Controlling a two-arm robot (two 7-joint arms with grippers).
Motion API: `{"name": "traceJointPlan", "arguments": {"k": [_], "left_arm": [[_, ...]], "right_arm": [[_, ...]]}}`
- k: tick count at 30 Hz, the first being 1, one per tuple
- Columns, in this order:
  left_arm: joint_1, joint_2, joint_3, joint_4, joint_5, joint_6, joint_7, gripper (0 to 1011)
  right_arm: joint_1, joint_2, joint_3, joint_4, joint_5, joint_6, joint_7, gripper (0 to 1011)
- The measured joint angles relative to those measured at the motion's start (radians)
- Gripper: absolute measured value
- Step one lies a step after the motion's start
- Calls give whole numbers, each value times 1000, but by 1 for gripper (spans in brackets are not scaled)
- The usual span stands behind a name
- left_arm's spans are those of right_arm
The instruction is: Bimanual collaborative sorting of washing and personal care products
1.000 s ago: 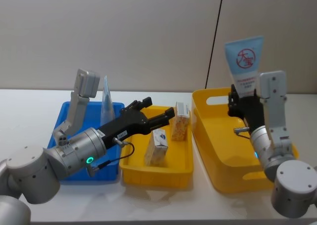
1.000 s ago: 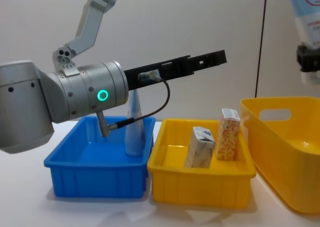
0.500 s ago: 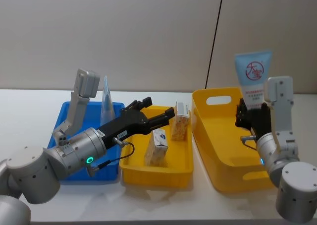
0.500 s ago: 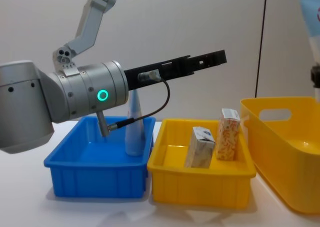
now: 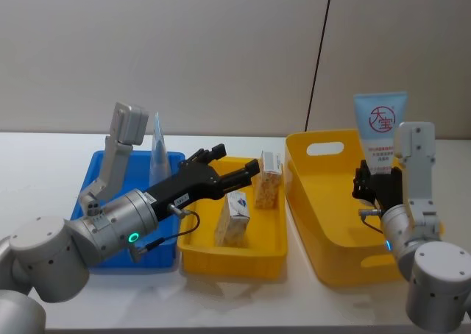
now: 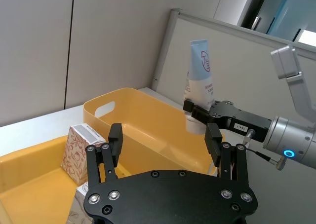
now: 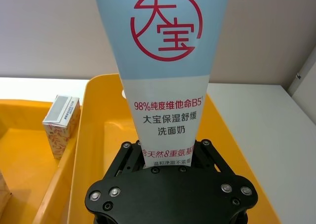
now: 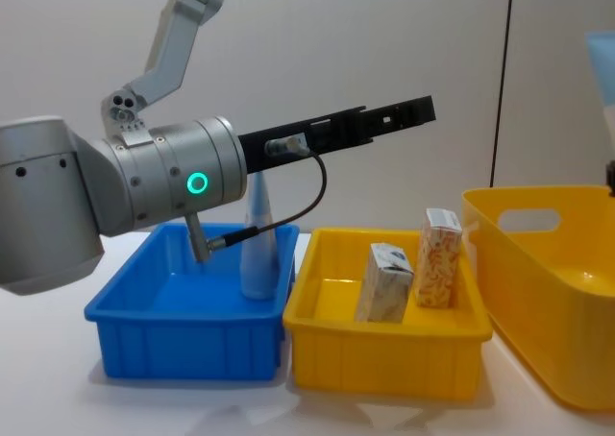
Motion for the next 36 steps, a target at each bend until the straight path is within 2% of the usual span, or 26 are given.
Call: {"name": "traceJointPlan", "arguments": {"k": [12,15,16,18,19,22,26,36], "left_arm": [[0,0,0,0,0,0,0,1001],[0,0,0,0,0,0,0,1001],[0,0,0,0,0,0,0,1001],[0,0,0,0,0,0,0,1001],[0,0,0,0,0,0,0,1001],[0,0,0,0,0,0,0,1001],[0,0,0,0,0,0,0,1001],[0,0,0,0,0,0,0,1001]], "right_arm": [[20,-14,4,38,-11,-3,-10,269],[23,-16,4,43,-12,-3,-11,339],[24,-17,4,45,-13,-4,-11,408],[24,-18,5,47,-13,-4,-12,453],[25,-18,5,49,-14,-4,-12,515],[27,-19,5,51,-15,-5,-13,574],[28,-20,5,54,-15,-5,-14,747],[29,-21,6,57,-17,-7,-15,1000]]}}
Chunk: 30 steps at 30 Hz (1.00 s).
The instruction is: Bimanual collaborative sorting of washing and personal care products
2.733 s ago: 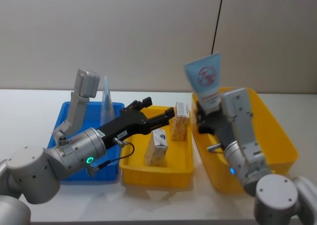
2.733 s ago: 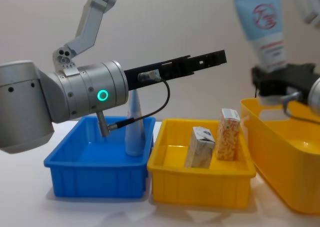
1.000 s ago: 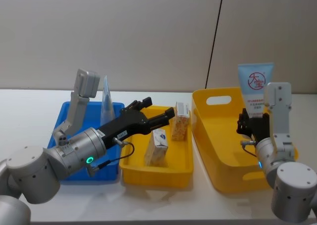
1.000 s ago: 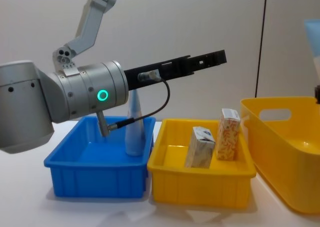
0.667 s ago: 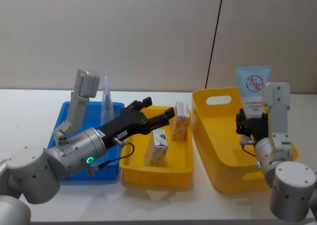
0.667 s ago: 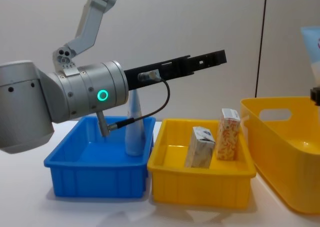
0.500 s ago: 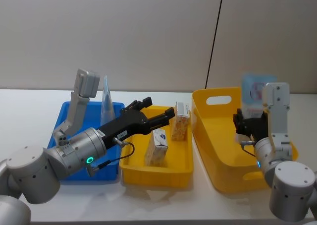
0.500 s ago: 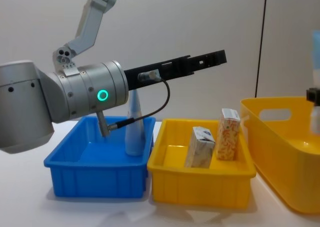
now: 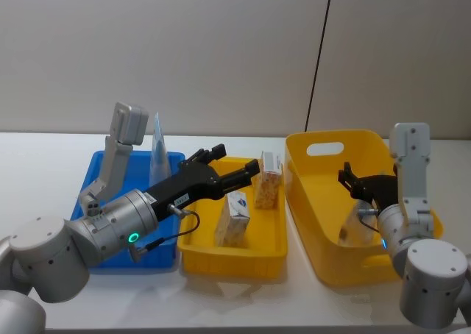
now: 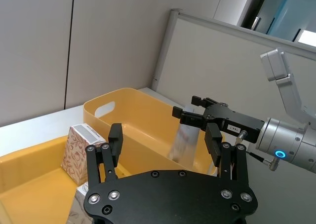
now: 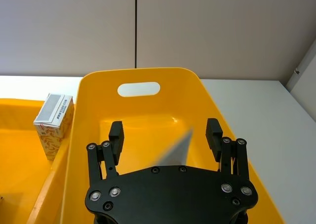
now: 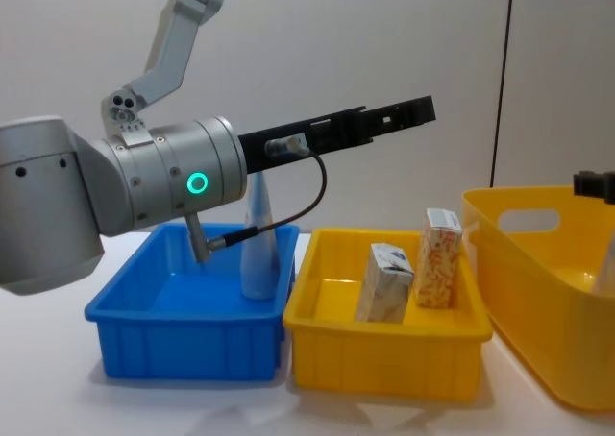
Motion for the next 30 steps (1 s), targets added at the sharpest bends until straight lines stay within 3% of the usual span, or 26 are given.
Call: {"name": "traceJointPlan", "arguments": {"k": [16,30], "left_arm": [[0,0,0,0,0,0,0,1001],[0,0,0,0,0,0,0,1001]], "right_arm": [[0,-1,1,1,-1,-9,1,1004],[-12,0,9,-17,12,-137,43,1004]]}}
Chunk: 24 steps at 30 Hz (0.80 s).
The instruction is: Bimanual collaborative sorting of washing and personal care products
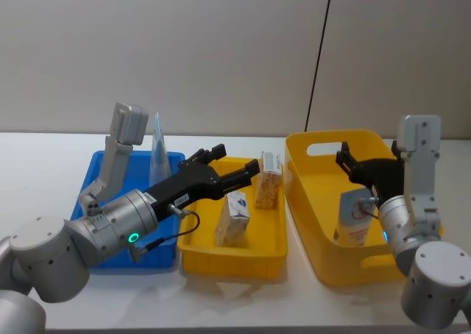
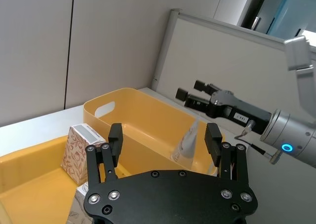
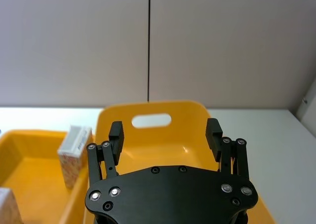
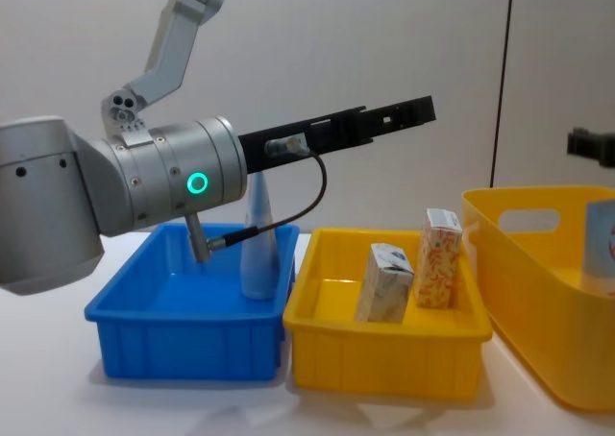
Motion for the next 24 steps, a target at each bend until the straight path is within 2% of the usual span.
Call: {"name": "traceJointPlan", "arguments": {"k": [11,17,24], "left_arm": [[0,0,0,0,0,0,0,1001],[0,0,0,0,0,0,0,1001],[15,9,1,-18,15,-2,26,1001]], "right_arm": [[-18,0,16,-30,42,-138,66,1004],[-44,5,30,-62,102,-231,141,1004],[-70,11,43,-94,161,-297,215,1004]]}}
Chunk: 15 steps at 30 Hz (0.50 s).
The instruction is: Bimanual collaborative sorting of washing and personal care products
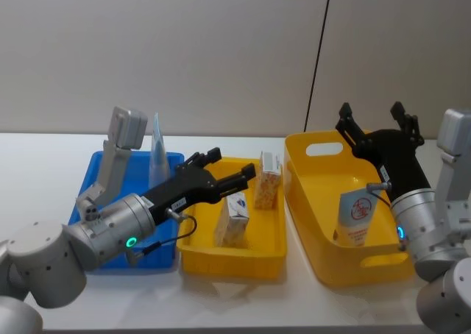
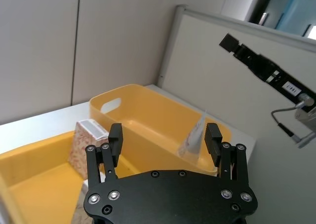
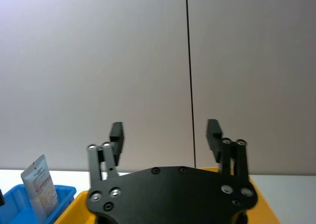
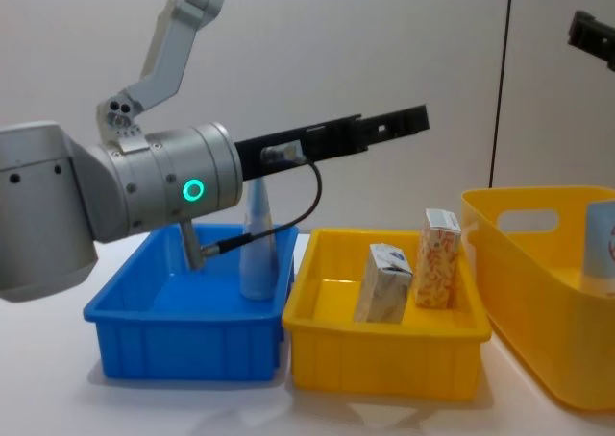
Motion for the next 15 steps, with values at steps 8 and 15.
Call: {"name": "traceJointPlan", "arguments": {"k": [8,15], "left_arm": [[46,31,4,-58,52,-12,87,1001],[99,67,9,-126,111,-26,187,1001]], "right_arm": [[-16,15,-10,-12,4,9,-1,1004],[-70,61,-42,-55,21,41,-6,1004]]}}
